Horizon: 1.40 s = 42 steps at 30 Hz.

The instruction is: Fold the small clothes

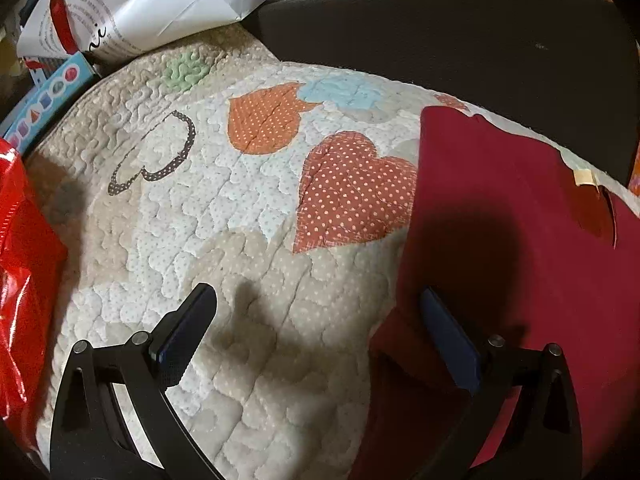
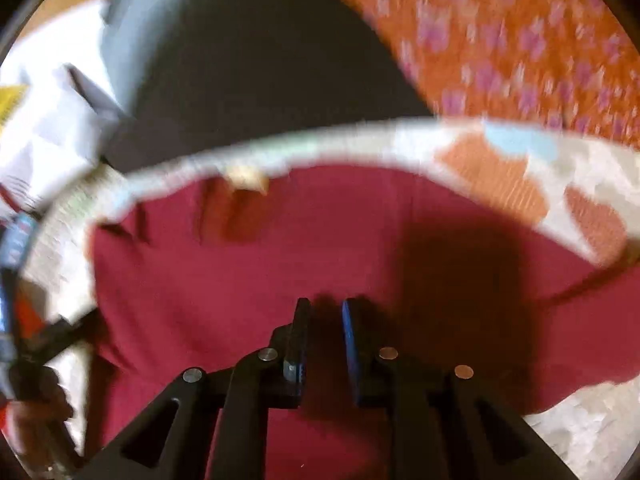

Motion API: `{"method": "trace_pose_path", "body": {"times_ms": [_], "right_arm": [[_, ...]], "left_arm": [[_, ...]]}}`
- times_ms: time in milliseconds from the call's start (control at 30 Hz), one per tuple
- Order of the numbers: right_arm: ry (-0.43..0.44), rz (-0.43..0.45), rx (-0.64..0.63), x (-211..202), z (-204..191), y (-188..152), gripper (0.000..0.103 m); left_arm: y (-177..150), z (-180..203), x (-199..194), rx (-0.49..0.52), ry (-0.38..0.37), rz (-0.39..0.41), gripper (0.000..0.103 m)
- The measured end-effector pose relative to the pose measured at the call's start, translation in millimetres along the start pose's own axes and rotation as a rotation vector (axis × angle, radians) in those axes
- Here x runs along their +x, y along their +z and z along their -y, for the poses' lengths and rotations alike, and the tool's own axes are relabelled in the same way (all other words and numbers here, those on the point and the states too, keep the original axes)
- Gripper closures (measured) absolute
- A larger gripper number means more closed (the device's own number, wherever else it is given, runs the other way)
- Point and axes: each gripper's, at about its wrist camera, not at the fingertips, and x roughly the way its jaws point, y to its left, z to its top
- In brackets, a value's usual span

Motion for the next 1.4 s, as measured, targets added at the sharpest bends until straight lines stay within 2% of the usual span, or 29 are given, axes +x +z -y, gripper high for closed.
{"method": "trace_pose_path", "body": {"times_ms": [67,133,200,267,400,467,500,533,567,600,633,667,733,833,967,1133,1167,1267,1300,1367,1400], "right_arm": [[0.063,0.055,-0.009,-12.2,-13.7,6.4,0.088],[0.164,0.104,-0.062,-19.3,-40.9,16.7,0.086],[0.265,0.113,-0.116,-14.9,-70.4,26.9,0.08],[0.377,0.11,-0.179,-1.0,-105.7,37.8,0.073],[0.448,0.116,-0.352,22.0,-166.4,48.1,0.069],[0.48,0.068,-0.437,41.5,-192.1,49.9,0.056],[0.483,0.034,-0.47,52.1,-200.4,49.6,0.056],[0.485,-0.012,-0.52,64.9,-212.8,47.4,0.06],[0.466,-0.034,-0.57,74.2,-223.2,43.1,0.082],[0.426,-0.031,-0.609,79.3,-230.5,39.0,0.091],[0.399,-0.019,-0.631,84.6,-237.9,37.6,0.094],[0.406,-0.015,-0.617,89.3,-240.3,39.3,0.095],[0.433,-0.01,-0.516,102.7,-243.1,45.1,0.095],[0.434,-0.006,-0.448,109.6,-243.5,45.4,0.095],[0.396,0.037,-0.44,57.4,-212.3,38.0,0.094],[0.157,0.107,-0.37,-18.6,-117.7,0.3,0.094],[0.071,0.104,-0.327,-24.0,-93.0,-11.5,0.094],[-0.07,0.035,-0.226,-8.7,-48.6,-31.3,0.094],[-0.072,0.008,-0.19,-0.3,-37.2,-34.3,0.093],[-0.006,0.051,-0.149,-5.4,-26.0,-35.8,0.093],[0.012,0.029,-0.139,-9.7,-23.1,-34.2,0.093]], "left_arm": [[3.8,-5.1,1.3,-0.014,-0.009,-0.02,0.001],[6.5,-12.0,-1.1,-0.037,0.02,-0.026,0.001],[8.9,-18.8,-3.2,-0.047,0.058,-0.033,0.001],[9.8,-25.9,-3.8,-0.059,0.053,-0.05,0.001],[14.4,-38.7,-13.7,-0.072,0.066,-0.027,0.001],[19.5,-45.9,-19.8,-0.08,0.075,-0.001,0.001],[21.7,-49.5,-22.4,-0.089,0.081,0.012,0.001],[23.9,-53.4,-24.6,-0.1,0.088,0.024,0.001],[25.6,-56.9,-26.3,-0.11,0.088,0.03,0.001],[27.0,-59.6,-27.5,-0.119,0.085,0.032,0.001],[28.3,-61.8,-28.2,-0.126,0.084,0.035,0.001],[29.2,-63.8,-29.6,-0.135,0.087,0.041,0.001],[30.9,-66.6,-32.8,-0.155,0.091,0.052,0.001],[30.8,-64.7,-37.5,-0.156,0.079,0.067,0.001],[27.4,-54.5,-38.6,-0.132,0.038,0.059,0.001],[17.8,-29.6,-42.3,-0.092,-0.096,0.039,0.001],[14.6,-21.6,-40.5,-0.072,-0.118,0.028,0.001],[5.5,-0.5,-30.5,-0.024,-0.156,-0.006,0.001],[1.8,7.1,-24.6,0.001,-0.169,-0.025,0.001],[-6.5,21.0,-10.6,0.061,-0.153,-0.083,0.001],[-10.1,24.7,-4.8,0.081,-0.139,-0.102,0.001]]}}
